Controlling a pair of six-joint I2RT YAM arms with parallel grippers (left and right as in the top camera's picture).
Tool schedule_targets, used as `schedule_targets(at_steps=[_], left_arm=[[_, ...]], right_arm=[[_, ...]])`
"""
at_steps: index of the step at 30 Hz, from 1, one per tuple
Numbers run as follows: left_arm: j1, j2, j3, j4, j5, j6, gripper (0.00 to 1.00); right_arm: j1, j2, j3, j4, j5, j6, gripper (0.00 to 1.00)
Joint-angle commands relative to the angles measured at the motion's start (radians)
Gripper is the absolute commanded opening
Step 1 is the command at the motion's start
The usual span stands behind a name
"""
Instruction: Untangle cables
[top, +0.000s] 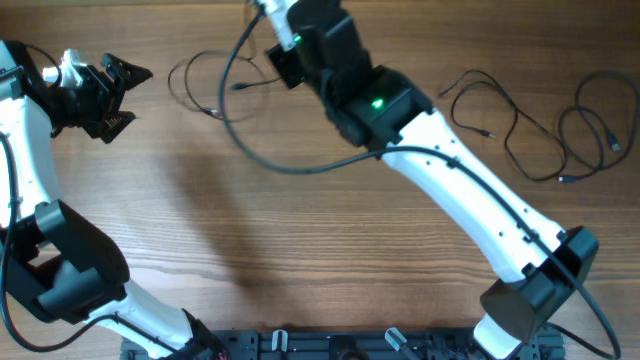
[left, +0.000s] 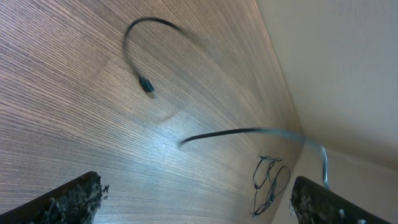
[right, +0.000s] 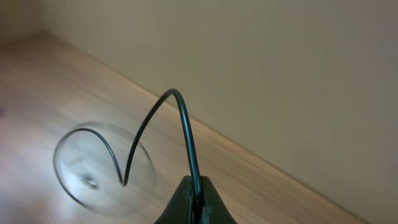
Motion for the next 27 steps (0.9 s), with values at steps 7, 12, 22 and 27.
schedule_targets(at_steps=[7, 12, 22, 27], left_arm=[[0.001, -0.002, -0.003, 0.000, 0.000, 0.021, 1.00], [0.001, -0.002, -0.003, 0.000, 0.000, 0.021, 1.00], [0.001, -0.002, -0.003, 0.000, 0.000, 0.021, 1.00], [0.001, -0.002, -0.003, 0.000, 0.000, 0.021, 1.00]], right_arm=[[-0.143, -0.006, -0.003, -0.120, -0.285, 0.095, 0.04], [-0.152, 0.027, -0.014, -0.114, -0.494, 0.080, 0.04], [-0.187, -0.140, -0.008, -0.127, -0.140, 0.077, 0.04], [-0.197, -0.350, -0.008, -0.177, -0.081, -0.002, 0.04]])
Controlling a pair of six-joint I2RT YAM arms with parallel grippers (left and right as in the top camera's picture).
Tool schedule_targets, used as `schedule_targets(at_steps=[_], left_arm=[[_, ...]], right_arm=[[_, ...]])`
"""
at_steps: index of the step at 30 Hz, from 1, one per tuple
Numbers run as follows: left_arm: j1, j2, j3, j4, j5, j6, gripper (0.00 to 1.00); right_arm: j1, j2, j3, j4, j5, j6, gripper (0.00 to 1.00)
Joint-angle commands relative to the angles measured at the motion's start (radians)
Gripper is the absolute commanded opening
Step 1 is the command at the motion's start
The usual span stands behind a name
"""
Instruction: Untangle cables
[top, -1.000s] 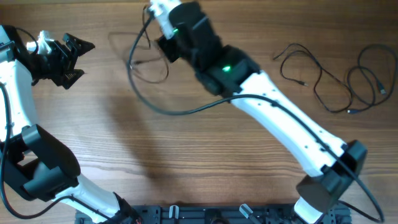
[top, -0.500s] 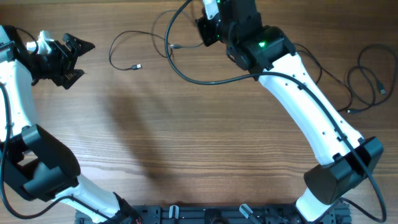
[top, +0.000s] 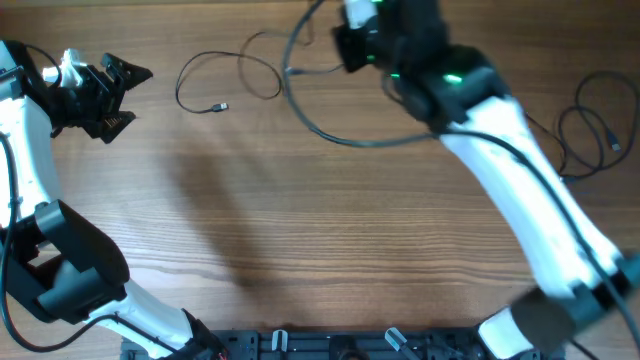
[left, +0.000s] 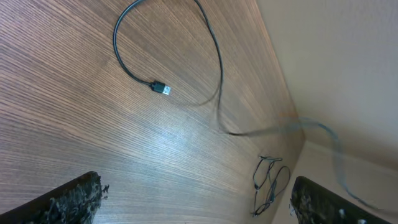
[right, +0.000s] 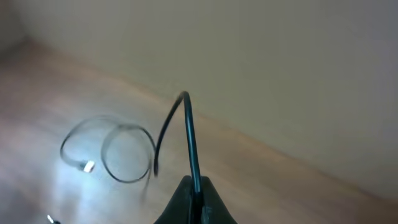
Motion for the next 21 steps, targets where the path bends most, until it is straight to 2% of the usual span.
schedule_targets(at_steps=[1, 7, 12, 16, 21], left_arm=[[0.001, -0.002, -0.003, 0.000, 0.000, 0.021, 1.00], [0.001, -0.002, -0.003, 0.000, 0.000, 0.021, 1.00], [0.001, -0.002, -0.003, 0.000, 0.000, 0.021, 1.00], [0.001, -0.002, -0.003, 0.000, 0.000, 0.021, 1.00], [0.001, -0.002, -0.003, 0.000, 0.000, 0.021, 1.00]], right_arm=[[-0.002, -0.222, 0.011, -0.019, 0.100, -0.043, 0.04], [-0.002, -0.468, 0.011, -0.048, 0.112, -0.042, 0.04], [-0.002, -0.606, 0.011, -0.056, 0.124, -0.038, 0.04], [-0.002, -0.626, 0.011, -0.122, 0.124, 0.012, 0.04], [-0.002, -0.507, 0.009, -0.212, 0.113, 0.069, 0.04]])
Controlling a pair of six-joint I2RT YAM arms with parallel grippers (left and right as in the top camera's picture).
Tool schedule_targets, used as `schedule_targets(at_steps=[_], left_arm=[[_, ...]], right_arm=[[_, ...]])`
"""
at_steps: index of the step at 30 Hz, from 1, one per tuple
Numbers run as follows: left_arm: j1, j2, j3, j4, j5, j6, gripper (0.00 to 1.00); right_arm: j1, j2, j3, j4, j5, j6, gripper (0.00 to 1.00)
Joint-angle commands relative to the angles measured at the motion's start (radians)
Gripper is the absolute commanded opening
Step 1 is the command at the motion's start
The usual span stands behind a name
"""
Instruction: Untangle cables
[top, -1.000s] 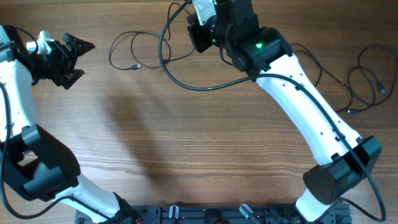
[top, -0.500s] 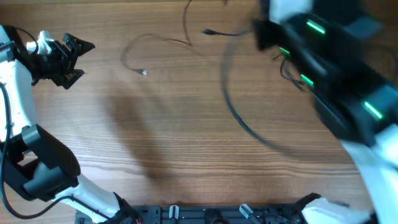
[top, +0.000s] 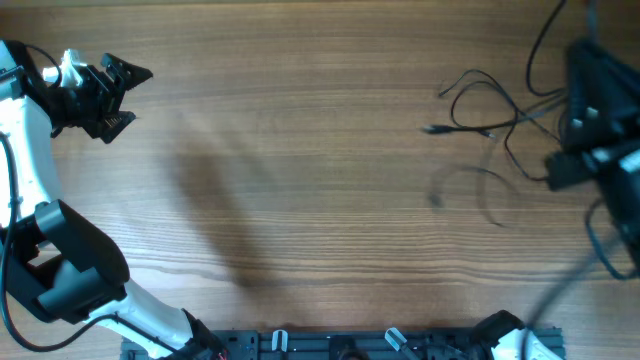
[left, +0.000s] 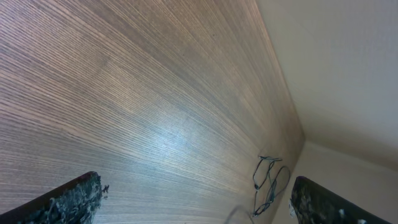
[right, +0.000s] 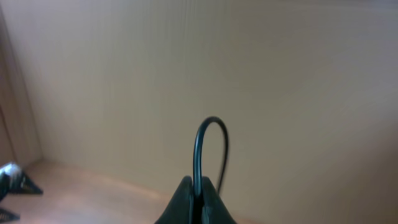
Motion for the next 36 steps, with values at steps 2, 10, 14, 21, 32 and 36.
schedule_targets(at_steps=[2, 10, 14, 21, 32, 36], left_arm=[[0.001, -0.002, -0.003, 0.000, 0.000, 0.021, 1.00], [0.001, -0.002, -0.003, 0.000, 0.000, 0.021, 1.00], [0.001, -0.002, -0.003, 0.000, 0.000, 0.021, 1.00], [0.001, -0.002, -0.003, 0.000, 0.000, 0.021, 1.00], [0.001, -0.002, -0.003, 0.000, 0.000, 0.021, 1.00], [0.001, -0.002, -0.003, 0.000, 0.000, 0.021, 1.00]], right_arm=[[0.002, 0.184, -0.010, -0.030, -0.067, 0.061, 0.04], [0.002, 0.483, -0.010, 0.349, -0.672, 0.193, 0.04], [0.002, 0.536, -0.010, 0.594, -0.846, 0.344, 0.04], [0.002, 0.540, -0.010, 0.556, -0.845, 0.352, 0.04], [0.000, 0.653, -0.010, 0.386, -0.768, 0.394, 0.04], [0.000, 0.721, -0.010, 0.303, -0.626, 0.393, 0.04]])
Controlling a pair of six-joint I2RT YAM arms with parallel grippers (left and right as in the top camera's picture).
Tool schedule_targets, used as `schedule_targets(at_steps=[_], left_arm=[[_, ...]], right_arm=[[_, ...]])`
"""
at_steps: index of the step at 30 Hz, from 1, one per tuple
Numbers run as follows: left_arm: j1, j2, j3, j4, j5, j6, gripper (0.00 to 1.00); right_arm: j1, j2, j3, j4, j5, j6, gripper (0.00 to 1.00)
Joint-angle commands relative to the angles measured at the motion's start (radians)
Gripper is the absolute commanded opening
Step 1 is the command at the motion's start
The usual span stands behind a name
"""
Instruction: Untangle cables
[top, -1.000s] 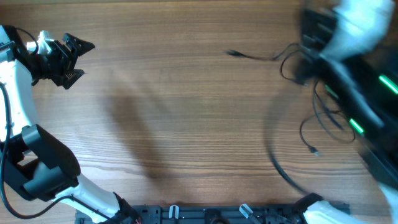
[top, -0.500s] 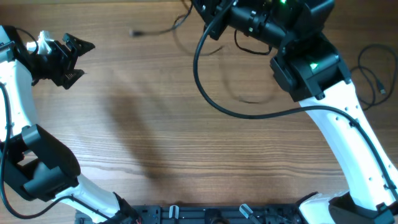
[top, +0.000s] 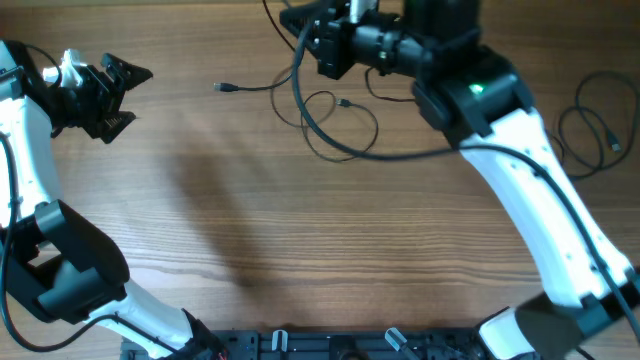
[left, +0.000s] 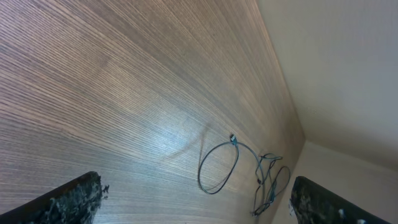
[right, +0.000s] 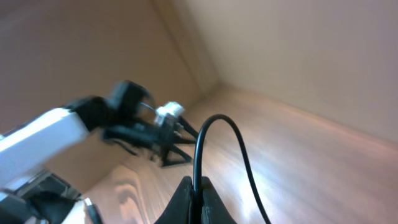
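A thin black cable (top: 335, 150) hangs from my right gripper (top: 318, 47), which is shut on it at the back centre of the table. Its loops lie on the wood below, with one plug (top: 222, 88) to the left and another plug (top: 343, 102) inside a loop. In the right wrist view the right gripper (right: 198, 185) pinches the cable (right: 200, 146), which arches up and over. My left gripper (top: 118, 88) stands open at the far left, raised, holding nothing. In the left wrist view, one cable loop (left: 217, 168) shows far off between the left fingers (left: 69, 200).
A second bundle of black cables (top: 592, 130) lies at the right edge of the wooden table (top: 300, 260); the left wrist view shows that tangle (left: 271, 182) by the far wall. The left arm (right: 59, 127) appears in the right wrist view.
My right gripper, still shut on the cable, was at the far right edge and now is at the back centre. The cable's loops now lie left of centre. The left arm has not moved.
My right gripper held the cable at the back, left of centre, loops lying to its left. Then it was further right, then at the far right edge with the cable near the other bundle. Now it is back at the centre. My left gripper stayed open throughout.
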Motion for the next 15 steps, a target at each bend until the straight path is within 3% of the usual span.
schedule_targets(at_steps=[1, 4, 15], left_arm=[[0.001, -0.002, -0.003, 0.000, 0.000, 0.021, 1.00], [0.001, -0.002, -0.003, 0.000, 0.000, 0.021, 1.00], [0.001, -0.002, -0.003, 0.000, 0.000, 0.021, 1.00]], right_arm=[[0.000, 0.089, 0.015, -0.070, 0.183, 0.013, 0.04], [-0.006, 0.141, 0.015, -0.124, 0.270, 0.002, 0.04], [-0.068, 0.317, 0.015, -0.249, 0.273, -0.038, 0.04]])
